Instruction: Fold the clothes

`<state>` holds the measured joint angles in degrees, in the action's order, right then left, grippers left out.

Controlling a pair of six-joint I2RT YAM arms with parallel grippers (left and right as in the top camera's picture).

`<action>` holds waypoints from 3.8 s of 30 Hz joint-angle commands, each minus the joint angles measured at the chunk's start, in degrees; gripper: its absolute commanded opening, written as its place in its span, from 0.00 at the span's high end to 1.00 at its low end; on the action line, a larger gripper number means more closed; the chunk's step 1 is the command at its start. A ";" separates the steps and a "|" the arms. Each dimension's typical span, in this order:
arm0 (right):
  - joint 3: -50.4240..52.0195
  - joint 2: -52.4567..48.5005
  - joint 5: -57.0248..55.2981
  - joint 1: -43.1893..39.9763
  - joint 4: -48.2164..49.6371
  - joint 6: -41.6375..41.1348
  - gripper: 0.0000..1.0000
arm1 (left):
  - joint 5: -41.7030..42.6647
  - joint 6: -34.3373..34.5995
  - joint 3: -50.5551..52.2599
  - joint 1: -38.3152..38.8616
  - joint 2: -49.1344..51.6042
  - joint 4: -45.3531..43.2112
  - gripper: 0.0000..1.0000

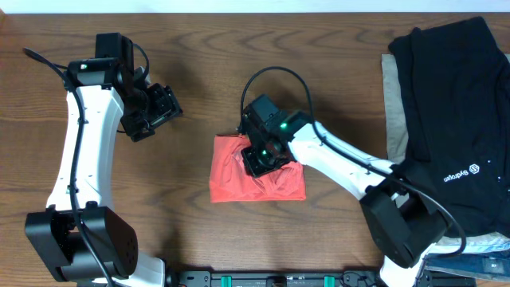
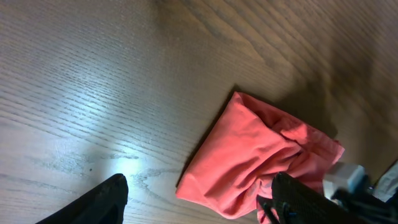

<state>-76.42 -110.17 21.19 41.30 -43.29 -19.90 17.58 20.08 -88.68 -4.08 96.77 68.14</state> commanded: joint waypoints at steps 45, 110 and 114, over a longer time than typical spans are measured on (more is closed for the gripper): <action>2.99 -1.73 12.63 -15.63 -8.81 9.20 0.99 | -0.46 -6.32 12.31 19.69 12.39 -22.45 0.19; -6.05 27.56 -23.96 -21.79 -26.21 9.64 0.32 | 5.33 -17.90 10.45 15.52 23.37 -38.45 0.94; -6.05 27.56 -23.96 -21.79 -26.40 9.64 0.33 | 1.70 -12.72 10.43 5.27 20.68 -38.97 0.94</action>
<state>-81.80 -83.29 -2.55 19.33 -69.45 -9.65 31.38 2.00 -78.37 9.28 118.98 29.23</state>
